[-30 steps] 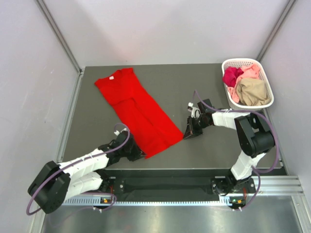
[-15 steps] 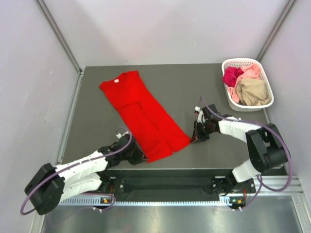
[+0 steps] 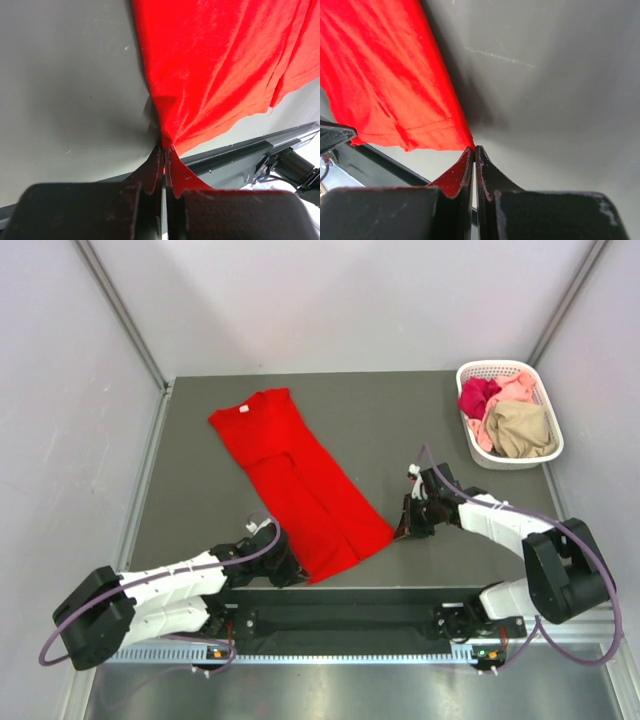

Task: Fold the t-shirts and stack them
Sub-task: Fold the tshirt

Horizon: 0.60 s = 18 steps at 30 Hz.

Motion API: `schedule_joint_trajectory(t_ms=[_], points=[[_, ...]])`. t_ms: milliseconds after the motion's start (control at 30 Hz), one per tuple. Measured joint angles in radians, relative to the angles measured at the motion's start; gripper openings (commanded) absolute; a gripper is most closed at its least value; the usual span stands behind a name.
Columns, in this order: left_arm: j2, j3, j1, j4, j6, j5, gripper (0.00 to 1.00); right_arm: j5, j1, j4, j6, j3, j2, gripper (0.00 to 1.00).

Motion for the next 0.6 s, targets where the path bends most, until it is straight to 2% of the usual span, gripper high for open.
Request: schedule_joint_trajectory(t_ms=[300, 600], points=[[-0.005, 0.001, -0.001, 0.002, -0.039, -0.001, 0.00, 0.010, 0.015, -0.013, 0.040, 0.020, -0.034, 0.00], [-0.015, 0.037, 0.024, 0.010, -0.063, 0.004, 0.00, 0.032, 0.045, -0.040, 0.053, 0.157, 0.004, 0.00]])
